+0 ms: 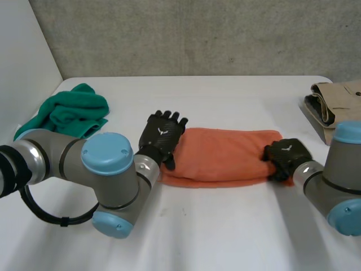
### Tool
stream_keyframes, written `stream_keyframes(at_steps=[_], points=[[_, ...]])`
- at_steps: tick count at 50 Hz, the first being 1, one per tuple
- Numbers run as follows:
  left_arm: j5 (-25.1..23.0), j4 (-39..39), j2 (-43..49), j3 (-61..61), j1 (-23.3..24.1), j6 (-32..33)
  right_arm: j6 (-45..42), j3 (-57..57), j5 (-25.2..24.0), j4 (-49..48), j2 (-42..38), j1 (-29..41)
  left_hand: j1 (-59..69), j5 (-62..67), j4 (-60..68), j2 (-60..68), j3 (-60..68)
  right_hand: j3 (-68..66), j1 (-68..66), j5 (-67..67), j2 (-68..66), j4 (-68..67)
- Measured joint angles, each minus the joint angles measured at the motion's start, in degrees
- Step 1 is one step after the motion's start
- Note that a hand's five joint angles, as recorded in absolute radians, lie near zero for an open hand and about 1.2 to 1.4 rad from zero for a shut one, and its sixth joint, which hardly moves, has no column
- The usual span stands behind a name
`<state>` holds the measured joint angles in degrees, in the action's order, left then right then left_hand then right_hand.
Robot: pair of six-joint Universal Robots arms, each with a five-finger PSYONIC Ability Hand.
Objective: Fold the laundry.
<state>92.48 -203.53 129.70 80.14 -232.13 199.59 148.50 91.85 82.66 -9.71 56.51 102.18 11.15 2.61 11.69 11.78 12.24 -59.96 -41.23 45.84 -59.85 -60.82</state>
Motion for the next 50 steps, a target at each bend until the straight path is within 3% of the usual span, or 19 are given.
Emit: stream_keyframes(at_steps=[2,8,16,22,27,29,30,31,33,34,37,46,50], points=[[0.0,0.6,-1.1,1.5,-0.3,0.0,-5.2,-0.6,1.1,-0.7,0.3,-1.2,0.0,0.0,0.0,0.0,0.0,-7.2,0.1,8.1,-5.7,-7.1],[0.0,1.7,-4.8,5.4,-1.4,-0.2,-16.5,-2.7,1.8,-2.2,2.5,0.2,0.0,0.0,0.0,0.0,0.0,-7.4,0.1,9.5,-6.5,-7.3],[0.1,2.1,-9.9,9.5,-2.7,-0.6,-24.8,-8.8,0.5,-3.0,2.1,11.8,0.0,0.0,0.0,0.0,0.0,-7.4,0.1,10.2,-6.5,-7.4],[0.0,2.0,-13.6,13.0,-5.2,-0.7,-30.8,-10.7,-5.8,-2.9,-2.1,20.7,0.0,0.0,0.0,0.0,0.0,-7.4,0.1,10.5,-7.4,-7.4],[-0.2,2.0,-14.8,14.3,-6.6,-0.8,-36.3,-9.0,-12.0,-2.6,-4.1,24.0,0.0,0.0,0.0,0.0,0.0,-6.9,-1.2,10.2,-7.0,-6.8],[-0.2,1.9,-15.0,14.5,-7.1,-0.8,-37.8,-7.9,-13.9,-2.6,-4.3,24.7,0.0,0.0,0.0,0.0,0.0,17.3,12.1,-12.7,17.4,17.3],[-0.2,1.9,-15.0,14.5,-7.1,-0.8,-37.8,-7.9,-13.9,-2.6,-4.3,24.7,0.0,0.0,0.0,0.0,0.0,17.3,12.1,-12.7,17.4,17.3],[-0.2,1.8,-15.0,14.4,-7.2,-0.8,-37.6,-7.5,-14.4,-2.7,-4.0,24.9,0.0,0.0,0.0,0.0,0.0,36.5,25.9,-31.4,36.9,36.5],[-0.2,1.7,-15.0,14.3,-7.2,-0.8,-37.4,-7.3,-14.4,-2.8,-3.8,24.9,0.0,0.0,0.0,0.0,0.0,41.4,27.9,-35.4,41.7,41.0],[-0.3,1.6,-15.0,13.7,-7.2,-0.8,-34.9,-6.9,-14.4,-2.9,-2.7,24.7,0.0,0.0,0.0,0.0,0.0,47.3,29.7,-41.6,47.1,47.4],[-0.3,1.3,-15.0,11.9,-6.7,-0.8,-27.8,-6.3,-14.1,-3.2,0.0,23.5,0.0,0.0,0.0,0.0,0.0,47.6,29.7,-42.3,47.3,47.5],[-0.3,1.1,-14.0,2.5,-2.4,-3.0,15.5,-4.0,-12.9,-3.1,12.6,14.3,0.0,0.0,0.0,0.0,0.0,47.6,29.7,-42.3,47.3,47.5],[-0.6,1.3,-11.9,-1.5,-0.6,-4.7,22.7,-3.9,-12.7,-2.7,14.4,11.2,0.0,0.0,0.0,0.0,0.0,47.6,29.7,-42.3,47.3,47.5]])
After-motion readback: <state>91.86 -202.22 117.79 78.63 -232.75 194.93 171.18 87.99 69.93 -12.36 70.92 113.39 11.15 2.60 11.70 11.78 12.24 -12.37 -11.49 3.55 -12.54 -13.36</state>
